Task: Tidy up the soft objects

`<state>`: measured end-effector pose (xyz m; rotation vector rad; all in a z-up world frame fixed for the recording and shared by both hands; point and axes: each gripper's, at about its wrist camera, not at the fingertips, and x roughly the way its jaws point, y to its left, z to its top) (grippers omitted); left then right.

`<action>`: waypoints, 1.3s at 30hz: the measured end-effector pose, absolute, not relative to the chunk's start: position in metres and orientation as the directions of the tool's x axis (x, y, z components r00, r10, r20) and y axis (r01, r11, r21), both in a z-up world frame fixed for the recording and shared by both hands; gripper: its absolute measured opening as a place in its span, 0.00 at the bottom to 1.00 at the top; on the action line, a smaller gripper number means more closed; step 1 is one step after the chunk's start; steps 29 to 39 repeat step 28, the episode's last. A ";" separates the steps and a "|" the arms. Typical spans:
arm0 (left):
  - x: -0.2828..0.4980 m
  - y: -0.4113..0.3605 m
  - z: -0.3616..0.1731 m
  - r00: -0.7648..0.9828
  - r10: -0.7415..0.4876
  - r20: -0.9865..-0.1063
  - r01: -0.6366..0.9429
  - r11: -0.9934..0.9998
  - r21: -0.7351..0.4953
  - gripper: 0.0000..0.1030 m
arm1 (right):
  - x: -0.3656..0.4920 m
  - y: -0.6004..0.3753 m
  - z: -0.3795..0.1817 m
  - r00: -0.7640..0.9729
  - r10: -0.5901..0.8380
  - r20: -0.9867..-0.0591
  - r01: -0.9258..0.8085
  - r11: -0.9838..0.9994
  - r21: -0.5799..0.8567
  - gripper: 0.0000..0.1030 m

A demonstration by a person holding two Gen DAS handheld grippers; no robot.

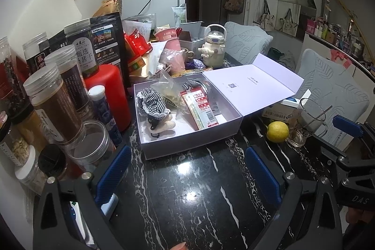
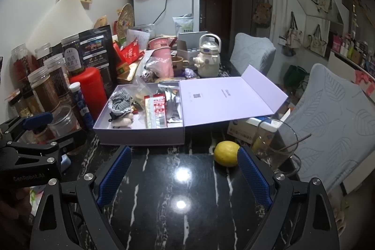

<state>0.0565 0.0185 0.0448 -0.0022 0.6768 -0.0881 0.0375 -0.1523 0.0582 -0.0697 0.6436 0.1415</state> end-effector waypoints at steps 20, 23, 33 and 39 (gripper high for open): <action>0.055 0.018 0.044 0.772 -0.074 -0.631 0.087 0.996 -0.010 0.97 | 0.037 -0.154 0.056 0.790 0.106 -0.604 -0.150 0.988 -0.023 0.90; 0.055 0.018 0.042 0.767 -0.091 -0.635 0.100 0.995 -0.022 0.97 | 0.036 -0.155 0.056 0.789 0.108 -0.605 -0.152 0.988 -0.021 0.90; 0.055 0.018 0.041 0.767 -0.091 -0.636 0.102 0.995 -0.019 0.97 | 0.034 -0.157 0.056 0.788 0.118 -0.605 -0.160 0.987 -0.016 0.90; 0.055 0.018 0.041 0.767 -0.091 -0.636 0.102 0.995 -0.019 0.97 | 0.034 -0.157 0.056 0.788 0.118 -0.605 -0.160 0.987 -0.016 0.90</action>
